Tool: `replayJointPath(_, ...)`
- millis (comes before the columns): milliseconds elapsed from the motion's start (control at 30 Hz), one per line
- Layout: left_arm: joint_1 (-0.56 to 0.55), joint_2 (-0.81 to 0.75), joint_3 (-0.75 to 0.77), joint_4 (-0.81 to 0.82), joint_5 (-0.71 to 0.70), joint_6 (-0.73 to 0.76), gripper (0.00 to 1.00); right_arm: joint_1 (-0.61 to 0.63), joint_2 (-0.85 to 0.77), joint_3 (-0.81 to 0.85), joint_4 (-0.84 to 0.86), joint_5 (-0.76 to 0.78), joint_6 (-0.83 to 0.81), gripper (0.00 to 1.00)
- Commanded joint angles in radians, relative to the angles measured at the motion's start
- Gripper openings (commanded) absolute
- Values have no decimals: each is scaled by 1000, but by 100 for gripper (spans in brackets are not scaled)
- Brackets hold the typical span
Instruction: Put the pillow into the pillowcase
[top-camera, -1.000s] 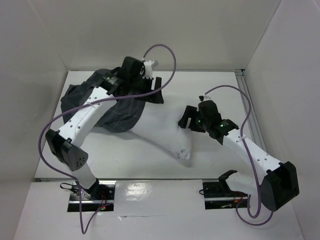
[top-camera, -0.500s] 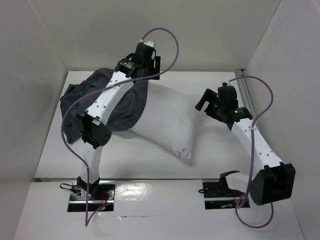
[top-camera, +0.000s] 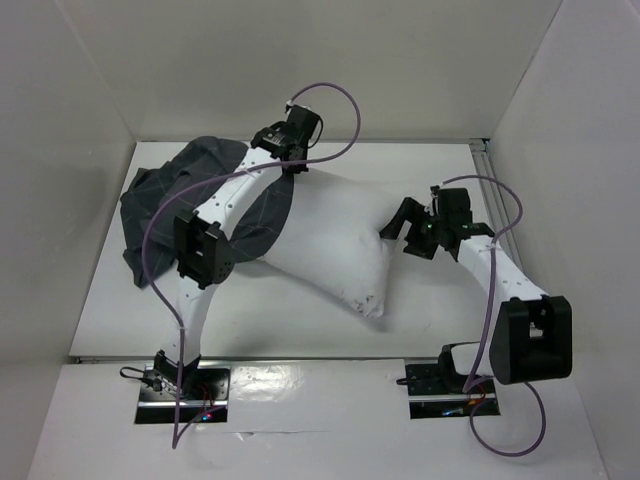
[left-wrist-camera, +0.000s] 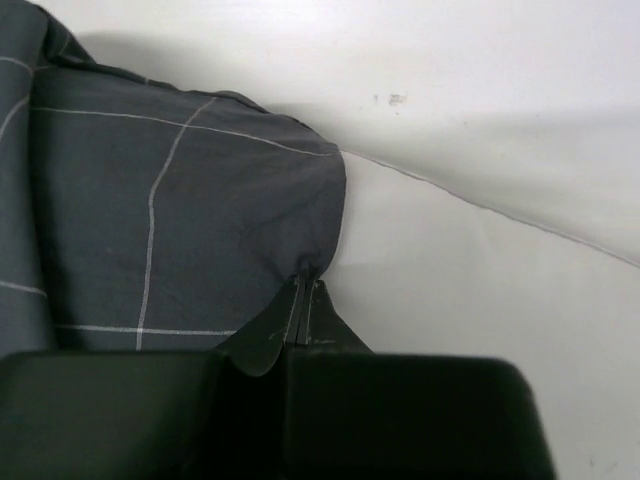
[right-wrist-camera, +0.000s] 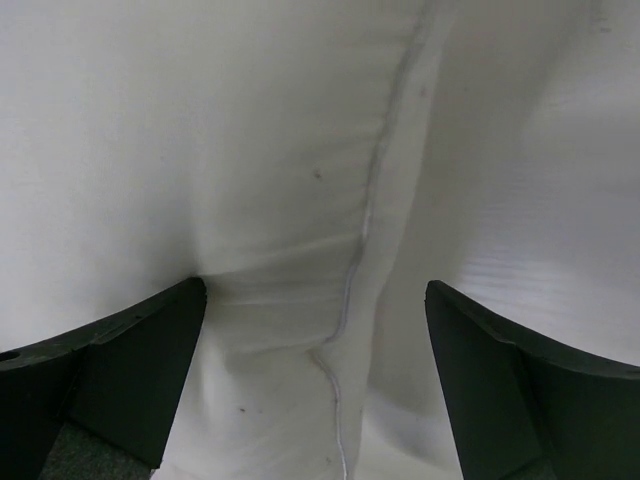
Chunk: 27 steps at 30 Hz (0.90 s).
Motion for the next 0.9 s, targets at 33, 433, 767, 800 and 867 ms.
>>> replayJointPath(33,10,-63,21,38,172,27,0,41,51,-32,219,-234,8,93)
replayJointPath(433,10,-220,-79,180,501,-42,0,158,56,144,243,-153,-39,0)
replayJointPath(767,-83,-332,19,169,766,-114,0,167,-47,305,79,-183,-96,0)
replayJointPath(800,-121,-370,-13,169,780,-125,0,177,-74,320,54,-168,-110,0)
replayJointPath(867,-164,-396,-65,250,763,-149,0,177,-100,311,22,-147,-110,0)
